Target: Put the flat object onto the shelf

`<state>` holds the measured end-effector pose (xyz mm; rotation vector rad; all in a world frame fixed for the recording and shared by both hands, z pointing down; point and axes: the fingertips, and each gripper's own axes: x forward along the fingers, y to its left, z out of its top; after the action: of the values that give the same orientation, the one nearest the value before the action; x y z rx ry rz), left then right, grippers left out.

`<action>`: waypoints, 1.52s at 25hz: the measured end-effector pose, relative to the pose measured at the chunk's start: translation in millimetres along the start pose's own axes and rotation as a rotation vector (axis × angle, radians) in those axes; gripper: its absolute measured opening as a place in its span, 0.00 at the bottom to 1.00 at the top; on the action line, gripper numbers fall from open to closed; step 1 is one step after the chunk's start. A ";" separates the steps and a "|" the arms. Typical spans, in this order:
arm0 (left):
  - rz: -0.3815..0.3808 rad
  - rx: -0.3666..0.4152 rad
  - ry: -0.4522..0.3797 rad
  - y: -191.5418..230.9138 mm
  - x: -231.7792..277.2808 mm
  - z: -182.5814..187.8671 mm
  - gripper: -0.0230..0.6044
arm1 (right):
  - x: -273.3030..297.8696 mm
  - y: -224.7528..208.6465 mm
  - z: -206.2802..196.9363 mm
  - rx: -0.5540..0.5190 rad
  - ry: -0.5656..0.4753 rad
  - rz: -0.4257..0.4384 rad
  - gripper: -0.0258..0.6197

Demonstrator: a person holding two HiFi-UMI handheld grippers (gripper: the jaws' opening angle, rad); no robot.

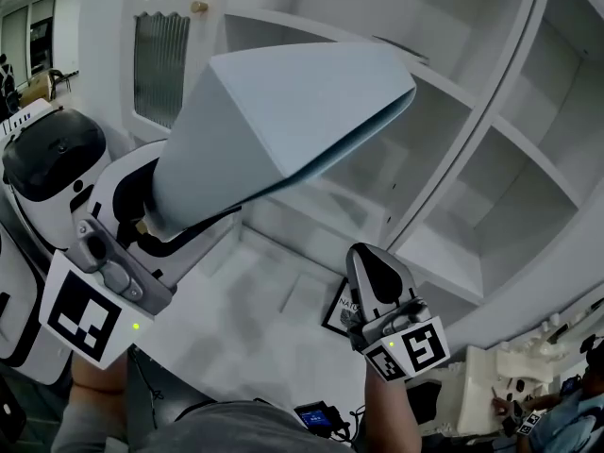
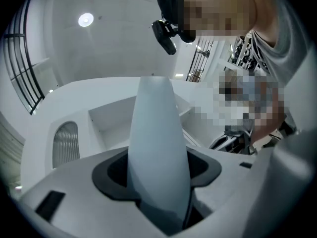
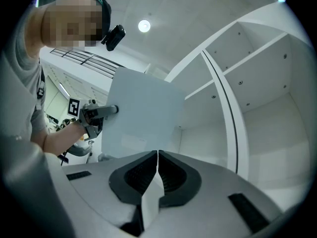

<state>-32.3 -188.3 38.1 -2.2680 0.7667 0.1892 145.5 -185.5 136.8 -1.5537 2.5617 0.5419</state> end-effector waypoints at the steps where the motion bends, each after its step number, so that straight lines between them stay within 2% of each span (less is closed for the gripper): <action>1: -0.010 0.007 0.001 -1.9 4.2 -1.1 0.47 | -0.1 0.0 0.4 0.001 -0.001 -0.001 0.09; 4: -0.028 0.044 0.019 -8.3 15.7 -7.9 0.47 | -1.0 -0.8 0.8 0.001 0.000 -0.003 0.09; 9: -0.069 0.162 0.059 -20.0 31.0 -21.3 0.47 | -4.4 -4.9 0.1 -0.004 0.010 -0.020 0.09; 13: -0.110 0.214 0.069 -30.3 42.4 -29.3 0.47 | -8.3 -7.7 -2.3 -0.007 0.020 -0.032 0.09; 20: -0.184 0.220 0.089 -45.8 60.9 -47.2 0.47 | -12.3 -14.4 -7.2 -0.008 0.040 -0.054 0.09; 28: -0.206 0.264 0.089 -52.0 78.4 -62.7 0.47 | -9.2 -17.5 -13.5 -0.008 0.064 -0.062 0.09; 38: -0.256 0.397 0.130 -74.9 98.8 -84.8 0.47 | -10.8 -20.6 -23.1 0.000 0.096 -0.087 0.09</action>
<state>83.9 -250.5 110.2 -1.9848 0.5172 -0.2157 170.9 -193.1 156.0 -1.7218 2.5474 0.4689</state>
